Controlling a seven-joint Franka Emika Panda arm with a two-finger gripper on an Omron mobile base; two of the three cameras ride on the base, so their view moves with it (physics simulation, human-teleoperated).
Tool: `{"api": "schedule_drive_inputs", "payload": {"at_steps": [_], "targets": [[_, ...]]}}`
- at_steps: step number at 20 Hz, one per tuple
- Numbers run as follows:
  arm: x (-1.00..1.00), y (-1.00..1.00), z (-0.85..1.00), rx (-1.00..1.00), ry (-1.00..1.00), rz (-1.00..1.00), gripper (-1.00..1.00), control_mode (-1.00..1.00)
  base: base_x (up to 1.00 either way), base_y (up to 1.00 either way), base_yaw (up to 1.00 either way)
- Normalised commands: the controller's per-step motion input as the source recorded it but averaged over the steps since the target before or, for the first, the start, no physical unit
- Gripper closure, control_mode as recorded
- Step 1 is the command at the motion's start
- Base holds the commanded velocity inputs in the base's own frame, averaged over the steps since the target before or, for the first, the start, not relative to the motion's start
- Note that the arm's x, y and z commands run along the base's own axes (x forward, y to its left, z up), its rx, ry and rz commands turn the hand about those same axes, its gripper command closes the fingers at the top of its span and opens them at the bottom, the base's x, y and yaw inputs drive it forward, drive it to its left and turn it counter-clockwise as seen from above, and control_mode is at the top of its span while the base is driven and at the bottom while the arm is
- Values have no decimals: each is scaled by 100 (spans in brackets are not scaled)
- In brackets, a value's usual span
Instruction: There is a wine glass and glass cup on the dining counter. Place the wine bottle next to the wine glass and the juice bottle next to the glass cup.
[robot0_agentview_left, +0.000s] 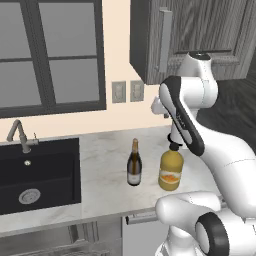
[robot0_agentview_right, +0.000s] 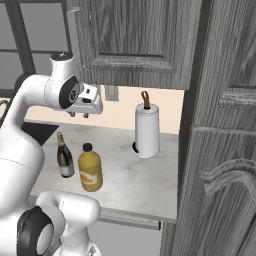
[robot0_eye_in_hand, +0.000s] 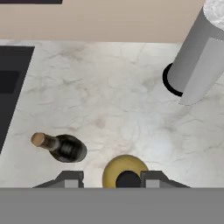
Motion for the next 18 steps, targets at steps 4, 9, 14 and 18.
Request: {"api": "schedule_drive_inputs", "payload": {"at_steps": [4,9,14,18], "targets": [[-14,-1,-2,0,-3,0,-100,-100,0,0,0],[-35,-4,-11,0,-3,0,-100,-100,0,0,0],[-17,-13,-27,-2,-2,0,-100,-100,0,0,0],[12,-14,-36,-6,1,-5,-100,-100,0,0,0]]}}
